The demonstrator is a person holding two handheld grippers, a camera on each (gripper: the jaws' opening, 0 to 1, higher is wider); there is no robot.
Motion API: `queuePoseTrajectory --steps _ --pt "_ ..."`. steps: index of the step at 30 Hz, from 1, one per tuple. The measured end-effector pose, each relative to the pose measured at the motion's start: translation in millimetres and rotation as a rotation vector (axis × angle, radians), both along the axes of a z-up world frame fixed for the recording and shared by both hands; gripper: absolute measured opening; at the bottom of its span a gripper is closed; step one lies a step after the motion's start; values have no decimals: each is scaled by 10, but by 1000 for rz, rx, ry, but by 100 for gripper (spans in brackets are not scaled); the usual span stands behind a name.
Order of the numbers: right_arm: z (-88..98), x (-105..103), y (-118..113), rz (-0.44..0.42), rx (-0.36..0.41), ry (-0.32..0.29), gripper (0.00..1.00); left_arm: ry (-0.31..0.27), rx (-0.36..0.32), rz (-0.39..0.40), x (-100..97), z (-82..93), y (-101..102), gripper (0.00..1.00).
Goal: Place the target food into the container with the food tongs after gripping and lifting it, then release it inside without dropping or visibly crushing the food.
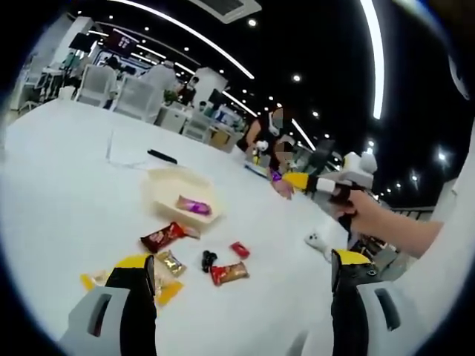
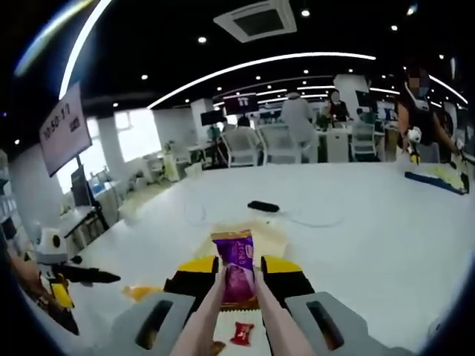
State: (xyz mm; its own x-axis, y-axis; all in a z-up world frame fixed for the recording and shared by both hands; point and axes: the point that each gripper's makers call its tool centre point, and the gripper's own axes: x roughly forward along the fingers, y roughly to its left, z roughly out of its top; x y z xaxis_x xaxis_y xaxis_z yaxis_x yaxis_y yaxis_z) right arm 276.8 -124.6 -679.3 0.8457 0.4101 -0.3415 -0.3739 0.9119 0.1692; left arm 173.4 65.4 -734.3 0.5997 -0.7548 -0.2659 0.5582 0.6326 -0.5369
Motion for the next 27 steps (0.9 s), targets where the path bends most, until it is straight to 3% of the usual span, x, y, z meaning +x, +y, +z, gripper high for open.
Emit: queuePoseTrajectory --steps 27 --pt "144 188 62 23 -11 -32 22 2 1 9 25 -10 27 99"
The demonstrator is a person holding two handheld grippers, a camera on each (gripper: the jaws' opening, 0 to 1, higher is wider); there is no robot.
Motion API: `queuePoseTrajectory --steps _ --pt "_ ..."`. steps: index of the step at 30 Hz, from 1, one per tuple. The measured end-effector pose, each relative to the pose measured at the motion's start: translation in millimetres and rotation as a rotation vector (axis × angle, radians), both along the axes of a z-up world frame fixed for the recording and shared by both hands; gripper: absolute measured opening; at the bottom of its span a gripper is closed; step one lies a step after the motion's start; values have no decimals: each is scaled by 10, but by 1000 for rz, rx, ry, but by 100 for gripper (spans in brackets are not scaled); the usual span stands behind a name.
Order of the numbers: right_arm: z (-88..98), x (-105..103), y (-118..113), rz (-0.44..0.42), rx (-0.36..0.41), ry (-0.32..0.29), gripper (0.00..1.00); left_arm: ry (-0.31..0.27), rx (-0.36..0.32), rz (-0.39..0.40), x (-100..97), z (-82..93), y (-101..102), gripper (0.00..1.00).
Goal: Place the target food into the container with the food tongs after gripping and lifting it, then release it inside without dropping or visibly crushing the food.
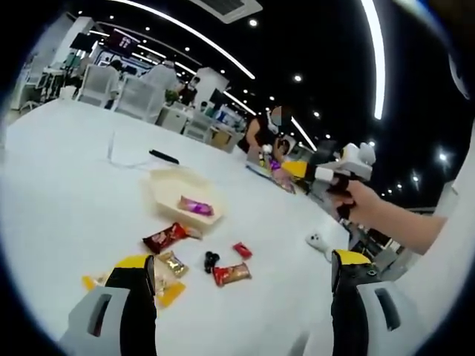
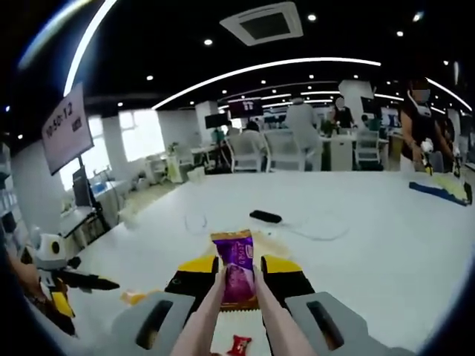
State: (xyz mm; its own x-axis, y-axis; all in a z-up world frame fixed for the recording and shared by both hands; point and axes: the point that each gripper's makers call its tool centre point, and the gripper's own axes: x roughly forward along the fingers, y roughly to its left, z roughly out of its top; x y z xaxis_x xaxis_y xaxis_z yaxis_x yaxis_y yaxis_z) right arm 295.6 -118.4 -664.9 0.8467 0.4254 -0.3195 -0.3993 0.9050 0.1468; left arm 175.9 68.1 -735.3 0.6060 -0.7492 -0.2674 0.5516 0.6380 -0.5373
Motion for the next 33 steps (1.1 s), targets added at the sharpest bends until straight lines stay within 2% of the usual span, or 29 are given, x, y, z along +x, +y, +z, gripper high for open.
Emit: queuePoseTrajectory --steps 19,31,33 --pt "41 96 35 6 -3 -7 22 5 -1 1 13 -22 20 99" --pt "19 159 32 -3 28 -5 22 16 14 -5 24 -38 6 99" --pt "3 161 28 -2 26 -2 22 19 -7 13 52 -4 19 99"
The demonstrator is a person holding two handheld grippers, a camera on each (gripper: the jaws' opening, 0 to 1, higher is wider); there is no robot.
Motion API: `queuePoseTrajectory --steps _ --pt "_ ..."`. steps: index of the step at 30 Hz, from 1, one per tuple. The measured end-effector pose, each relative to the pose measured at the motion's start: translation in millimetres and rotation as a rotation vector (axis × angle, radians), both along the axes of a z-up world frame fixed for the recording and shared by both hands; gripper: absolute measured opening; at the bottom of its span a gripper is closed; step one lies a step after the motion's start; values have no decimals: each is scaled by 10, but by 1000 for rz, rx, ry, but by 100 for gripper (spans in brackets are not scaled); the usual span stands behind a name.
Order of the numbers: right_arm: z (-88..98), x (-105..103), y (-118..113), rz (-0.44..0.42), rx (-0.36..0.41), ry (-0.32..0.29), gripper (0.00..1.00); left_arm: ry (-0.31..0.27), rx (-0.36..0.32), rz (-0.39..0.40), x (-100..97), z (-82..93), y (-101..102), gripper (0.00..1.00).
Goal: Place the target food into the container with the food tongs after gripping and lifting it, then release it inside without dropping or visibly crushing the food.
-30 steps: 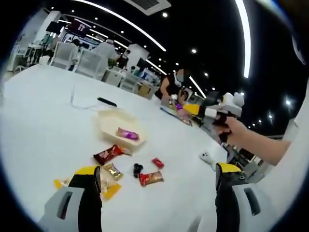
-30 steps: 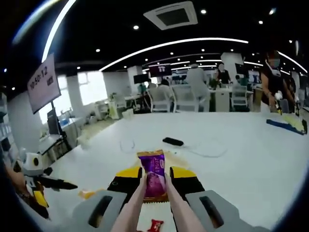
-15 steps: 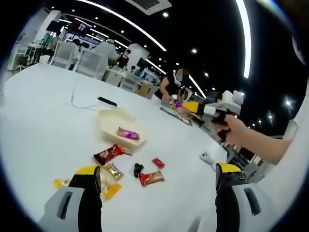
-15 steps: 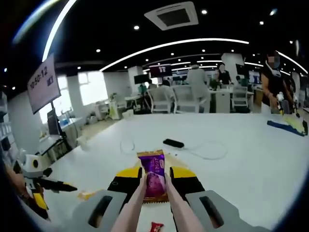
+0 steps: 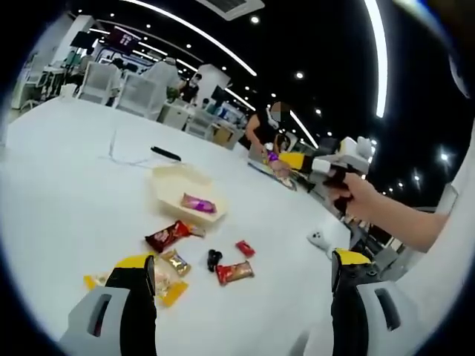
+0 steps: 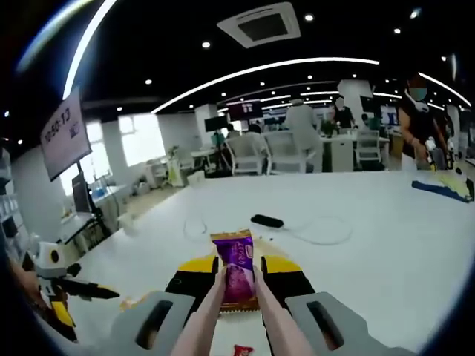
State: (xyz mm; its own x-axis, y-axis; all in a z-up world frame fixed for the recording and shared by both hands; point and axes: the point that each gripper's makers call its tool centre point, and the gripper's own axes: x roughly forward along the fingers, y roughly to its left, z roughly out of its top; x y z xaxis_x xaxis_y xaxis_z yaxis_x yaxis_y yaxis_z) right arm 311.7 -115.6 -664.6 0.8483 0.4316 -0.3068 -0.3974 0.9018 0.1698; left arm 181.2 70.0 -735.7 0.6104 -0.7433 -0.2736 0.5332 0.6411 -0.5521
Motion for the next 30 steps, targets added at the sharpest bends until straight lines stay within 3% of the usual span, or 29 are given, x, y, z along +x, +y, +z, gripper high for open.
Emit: queuePoseTrajectory --steps 2,6,11,30 --pt "-17 3 -7 -1 2 7 22 -3 -21 17 31 62 5 99" --pt "-37 33 6 1 4 13 22 -54 44 -21 53 88 -87 99" --pt "-48 69 36 1 9 15 22 -48 25 -35 65 119 -158 99" --pt "-69 153 69 -1 14 20 22 -44 -3 -12 111 217 -75 99"
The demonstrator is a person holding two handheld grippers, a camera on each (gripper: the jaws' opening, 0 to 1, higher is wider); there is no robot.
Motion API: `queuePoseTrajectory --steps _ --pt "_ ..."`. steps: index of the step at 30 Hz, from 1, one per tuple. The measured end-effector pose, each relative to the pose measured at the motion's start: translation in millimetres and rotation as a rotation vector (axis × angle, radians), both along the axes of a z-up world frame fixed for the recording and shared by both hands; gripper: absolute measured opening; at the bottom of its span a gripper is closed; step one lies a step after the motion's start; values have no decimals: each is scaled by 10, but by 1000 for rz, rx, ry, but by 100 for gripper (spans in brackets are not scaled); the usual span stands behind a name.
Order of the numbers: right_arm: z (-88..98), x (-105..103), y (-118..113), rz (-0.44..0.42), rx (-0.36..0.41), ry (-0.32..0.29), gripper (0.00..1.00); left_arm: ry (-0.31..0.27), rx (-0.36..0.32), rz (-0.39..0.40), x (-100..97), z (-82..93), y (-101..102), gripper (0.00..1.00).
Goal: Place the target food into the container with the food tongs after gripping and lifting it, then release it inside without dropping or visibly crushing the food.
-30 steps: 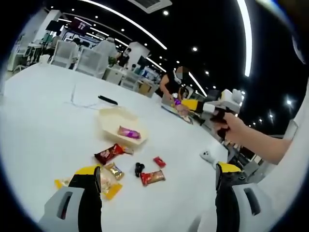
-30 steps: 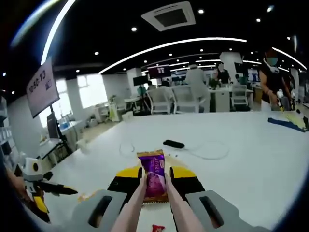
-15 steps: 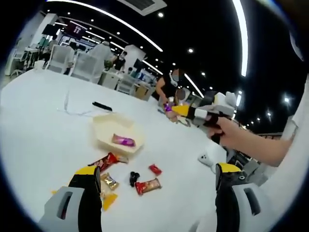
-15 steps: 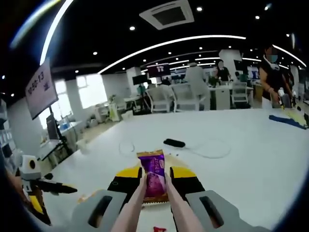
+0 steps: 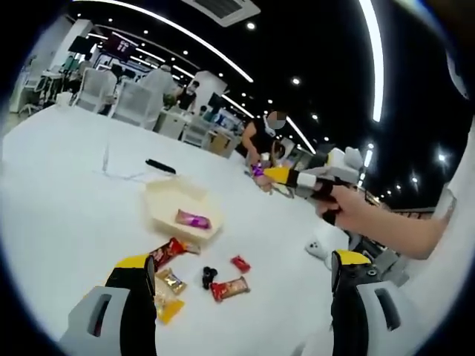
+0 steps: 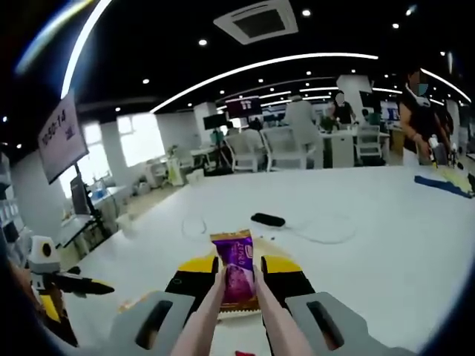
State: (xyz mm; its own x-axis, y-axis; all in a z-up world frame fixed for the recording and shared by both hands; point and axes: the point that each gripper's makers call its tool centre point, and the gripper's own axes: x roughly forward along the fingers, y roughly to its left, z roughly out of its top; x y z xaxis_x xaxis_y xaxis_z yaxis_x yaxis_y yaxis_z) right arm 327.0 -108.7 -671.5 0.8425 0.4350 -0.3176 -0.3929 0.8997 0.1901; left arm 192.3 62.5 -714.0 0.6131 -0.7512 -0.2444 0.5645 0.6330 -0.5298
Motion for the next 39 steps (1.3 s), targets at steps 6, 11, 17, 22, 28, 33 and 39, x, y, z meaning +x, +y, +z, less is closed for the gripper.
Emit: queuePoseTrajectory --steps 6,11,17,22,28,33,39 --pt "-10 14 -29 -13 8 2 22 0 -7 -2 2 21 -17 99" --pt "15 26 -45 -20 12 -3 22 -3 0 -3 -5 21 -8 99" --pt "35 49 -20 -20 20 -10 22 3 12 -4 -21 11 6 99" --pt "53 102 7 -30 32 -16 22 1 23 -3 -46 18 26 99" --pt "90 151 -38 -72 54 -26 22 5 48 -35 -64 9 18 99" --pt "90 158 -29 -81 62 -27 22 2 50 -40 -26 39 28 99" --pt "59 178 22 -78 55 -26 22 -11 36 -32 4 97 27 99"
